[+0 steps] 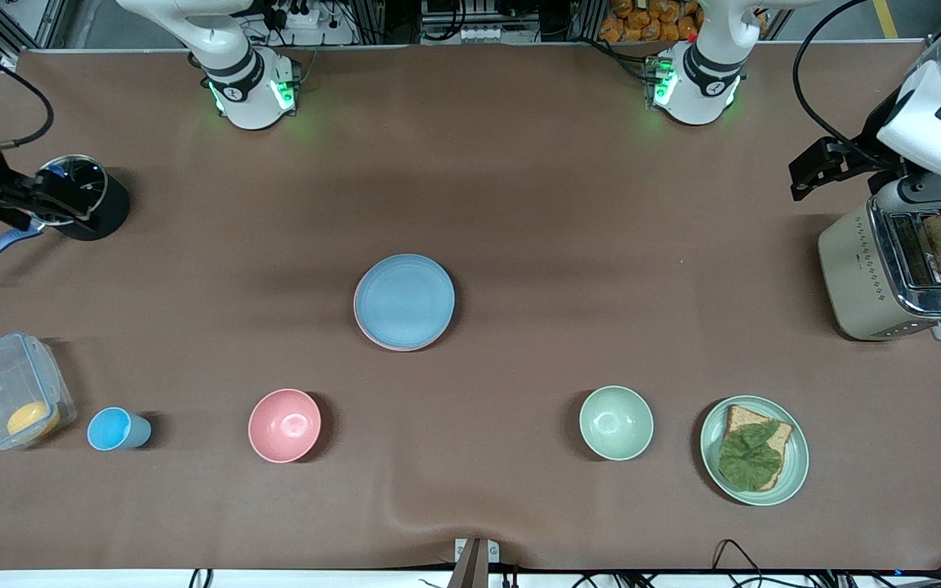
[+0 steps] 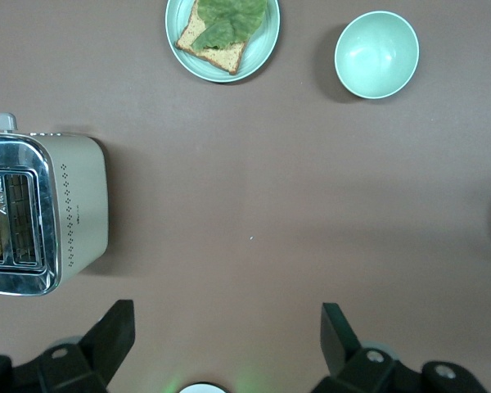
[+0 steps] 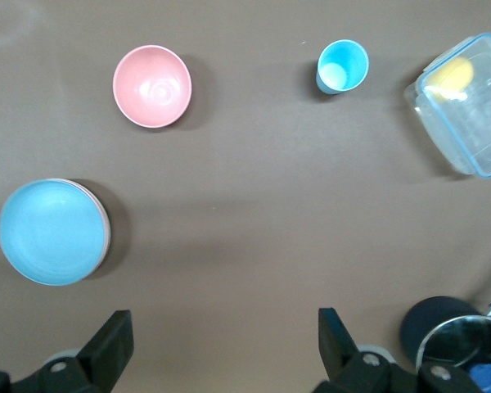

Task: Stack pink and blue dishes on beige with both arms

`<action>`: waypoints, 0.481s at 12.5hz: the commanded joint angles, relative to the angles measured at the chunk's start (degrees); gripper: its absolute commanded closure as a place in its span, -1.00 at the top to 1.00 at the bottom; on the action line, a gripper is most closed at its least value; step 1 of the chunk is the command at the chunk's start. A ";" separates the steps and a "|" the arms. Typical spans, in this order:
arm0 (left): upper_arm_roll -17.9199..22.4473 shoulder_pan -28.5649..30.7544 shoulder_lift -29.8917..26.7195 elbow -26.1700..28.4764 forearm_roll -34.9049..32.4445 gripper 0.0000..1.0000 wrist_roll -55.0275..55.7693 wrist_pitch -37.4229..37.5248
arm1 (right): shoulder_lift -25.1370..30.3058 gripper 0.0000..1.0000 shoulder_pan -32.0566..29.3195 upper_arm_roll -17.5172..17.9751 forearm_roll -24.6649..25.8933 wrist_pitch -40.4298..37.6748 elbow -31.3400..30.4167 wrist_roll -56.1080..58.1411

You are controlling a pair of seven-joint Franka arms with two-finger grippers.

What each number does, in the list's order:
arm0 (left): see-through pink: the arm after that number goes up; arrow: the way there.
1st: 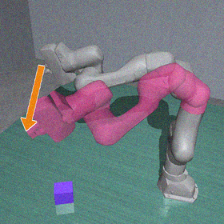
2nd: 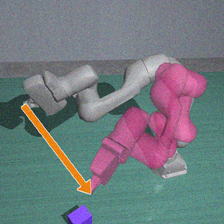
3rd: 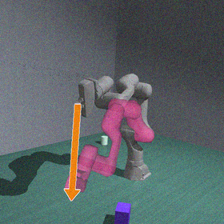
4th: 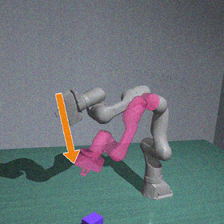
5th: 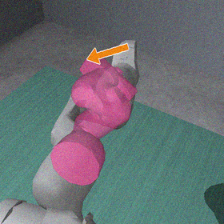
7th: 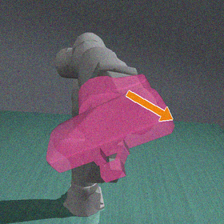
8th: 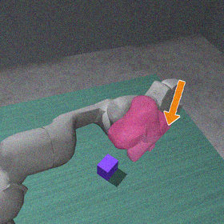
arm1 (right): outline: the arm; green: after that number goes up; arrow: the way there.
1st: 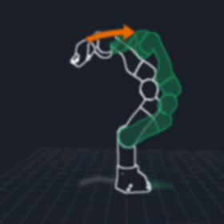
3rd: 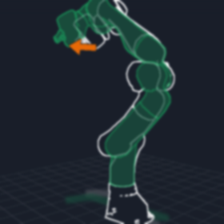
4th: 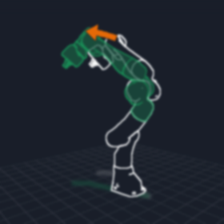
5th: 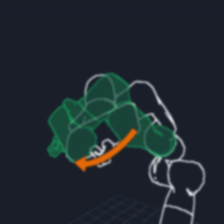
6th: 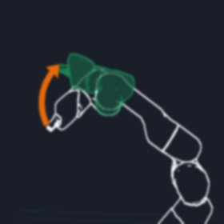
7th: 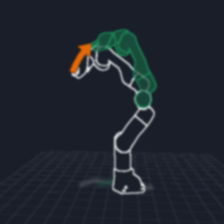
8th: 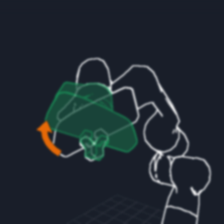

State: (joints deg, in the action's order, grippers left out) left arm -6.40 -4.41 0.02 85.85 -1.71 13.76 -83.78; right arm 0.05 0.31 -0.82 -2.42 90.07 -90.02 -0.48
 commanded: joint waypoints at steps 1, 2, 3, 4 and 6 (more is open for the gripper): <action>-0.01 0.27 -0.90 0.11 0.39 1.00 -1.55 0.28 | 0.30 1.00 -0.84 0.55 1.36 -0.32 -1.21 3.72; -0.10 0.27 -1.07 0.11 0.39 1.00 -1.55 0.28 | 0.13 1.00 -0.93 0.55 1.62 -1.20 -0.86 3.73; -0.19 0.19 -0.99 0.11 0.39 1.00 -1.46 0.19 | 0.04 1.00 -0.93 0.55 1.54 -1.39 -0.60 3.81; -0.45 0.19 -1.16 0.20 0.39 1.00 -1.37 0.28 | 0.13 1.00 -0.67 0.55 1.71 -1.39 -0.59 3.82; -0.02 0.36 -1.25 0.11 0.39 1.00 -1.46 0.28 | 0.04 1.00 -0.67 0.64 2.41 -1.30 -0.51 3.82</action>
State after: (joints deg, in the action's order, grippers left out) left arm -6.53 -4.42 -0.05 85.65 -1.71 13.59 -83.78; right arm -0.24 0.13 -0.77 -1.35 89.22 -90.70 2.64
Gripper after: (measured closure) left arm 0.000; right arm 0.000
